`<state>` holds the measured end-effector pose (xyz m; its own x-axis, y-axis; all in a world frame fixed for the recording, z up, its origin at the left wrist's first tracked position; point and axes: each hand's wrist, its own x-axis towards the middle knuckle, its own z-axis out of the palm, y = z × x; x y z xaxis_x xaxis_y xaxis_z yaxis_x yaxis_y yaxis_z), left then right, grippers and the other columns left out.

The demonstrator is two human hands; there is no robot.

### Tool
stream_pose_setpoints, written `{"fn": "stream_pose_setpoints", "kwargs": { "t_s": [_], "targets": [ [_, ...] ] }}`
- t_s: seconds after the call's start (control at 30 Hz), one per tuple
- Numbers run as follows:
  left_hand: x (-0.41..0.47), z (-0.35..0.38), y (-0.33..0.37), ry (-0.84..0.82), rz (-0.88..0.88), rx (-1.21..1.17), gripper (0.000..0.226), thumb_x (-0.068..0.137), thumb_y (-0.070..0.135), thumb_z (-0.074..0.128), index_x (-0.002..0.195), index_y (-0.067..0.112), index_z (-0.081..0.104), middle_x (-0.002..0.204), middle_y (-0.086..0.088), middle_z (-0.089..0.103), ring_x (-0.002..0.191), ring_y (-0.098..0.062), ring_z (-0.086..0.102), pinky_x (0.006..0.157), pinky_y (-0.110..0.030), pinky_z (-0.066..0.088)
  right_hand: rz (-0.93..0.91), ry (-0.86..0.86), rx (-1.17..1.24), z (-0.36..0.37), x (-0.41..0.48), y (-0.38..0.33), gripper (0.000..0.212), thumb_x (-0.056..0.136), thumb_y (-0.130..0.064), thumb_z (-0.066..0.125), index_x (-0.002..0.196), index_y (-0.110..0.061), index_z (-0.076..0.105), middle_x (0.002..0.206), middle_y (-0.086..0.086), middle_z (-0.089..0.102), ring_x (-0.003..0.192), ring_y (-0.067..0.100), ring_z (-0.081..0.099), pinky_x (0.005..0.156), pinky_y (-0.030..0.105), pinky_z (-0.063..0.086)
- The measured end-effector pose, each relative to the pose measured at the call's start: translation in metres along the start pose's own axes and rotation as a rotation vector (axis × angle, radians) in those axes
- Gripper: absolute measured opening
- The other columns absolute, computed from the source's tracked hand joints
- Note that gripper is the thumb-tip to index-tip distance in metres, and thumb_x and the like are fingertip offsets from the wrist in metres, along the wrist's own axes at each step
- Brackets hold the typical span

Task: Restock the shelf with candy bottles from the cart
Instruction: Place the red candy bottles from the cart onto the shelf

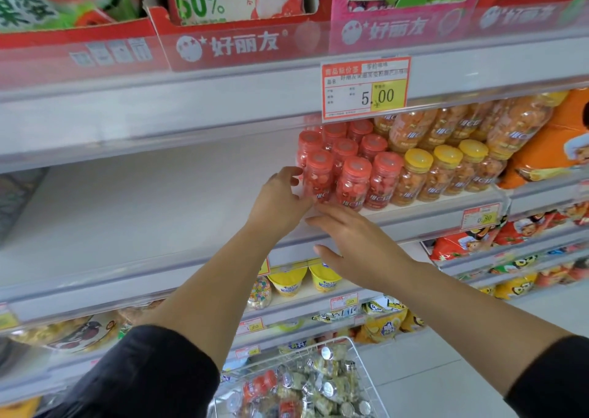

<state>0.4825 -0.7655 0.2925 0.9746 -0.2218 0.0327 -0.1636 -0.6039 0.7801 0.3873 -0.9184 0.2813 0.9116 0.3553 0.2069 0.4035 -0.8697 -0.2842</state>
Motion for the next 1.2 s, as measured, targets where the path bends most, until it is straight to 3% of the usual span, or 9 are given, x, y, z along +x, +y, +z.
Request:
{"fn": "stream_pose_setpoints", "kwargs": {
  "t_s": [0.13,0.27,0.57,0.7,1.2],
  "targets": [
    [0.006,0.007,0.001,0.038,0.009,0.027,0.063,0.075,0.041,0.08,0.13,0.024,0.054,0.122,0.003,0.058,0.097,-0.017,0.064,0.083,-0.034,0.052,0.012,-0.032,0.009,-0.002,-0.003,0.001,0.049,0.094,-0.025,0.061,0.141,-0.013,0.052,0.144,0.003,0.052,0.134,0.022,0.044,0.114,0.032,0.03],
    [0.008,0.012,0.002,0.061,0.008,0.021,0.058,0.072,0.041,0.078,0.122,0.022,0.057,0.115,0.005,0.063,0.095,-0.018,0.066,0.085,-0.043,0.055,0.031,-0.063,0.025,-0.004,-0.001,0.002,0.05,0.096,-0.027,0.059,0.144,-0.017,0.048,0.142,-0.002,0.053,0.132,0.019,0.043,0.112,0.03,0.03],
    [0.022,0.008,0.004,0.126,-0.039,-0.009,0.061,0.072,0.048,0.076,0.123,0.021,0.058,0.113,0.004,0.065,0.093,-0.02,0.067,0.08,-0.043,0.057,0.033,-0.078,0.037,-0.004,0.0,0.002,0.051,0.095,-0.025,0.061,0.143,-0.017,0.048,0.141,-0.001,0.055,0.131,0.021,0.045,0.111,0.029,0.03],
    [0.035,0.007,0.007,0.169,-0.071,-0.014,0.057,0.079,0.04,0.075,0.128,0.018,0.055,0.115,0.002,0.065,0.094,-0.021,0.064,0.08,-0.037,0.055,0.028,-0.076,0.035,-0.005,0.0,0.002,0.052,0.095,-0.025,0.06,0.144,-0.016,0.047,0.142,0.0,0.054,0.132,0.021,0.044,0.113,0.028,0.027],
    [0.057,0.013,0.007,0.21,-0.089,-0.006,0.06,0.08,0.037,0.074,0.131,0.02,0.05,0.123,-0.001,0.063,0.102,-0.024,0.065,0.084,-0.044,0.056,0.03,-0.084,0.021,-0.004,0.0,0.001,0.053,0.095,-0.025,0.06,0.145,-0.018,0.047,0.141,0.0,0.054,0.13,0.021,0.045,0.111,0.028,0.029]
  ]
}}
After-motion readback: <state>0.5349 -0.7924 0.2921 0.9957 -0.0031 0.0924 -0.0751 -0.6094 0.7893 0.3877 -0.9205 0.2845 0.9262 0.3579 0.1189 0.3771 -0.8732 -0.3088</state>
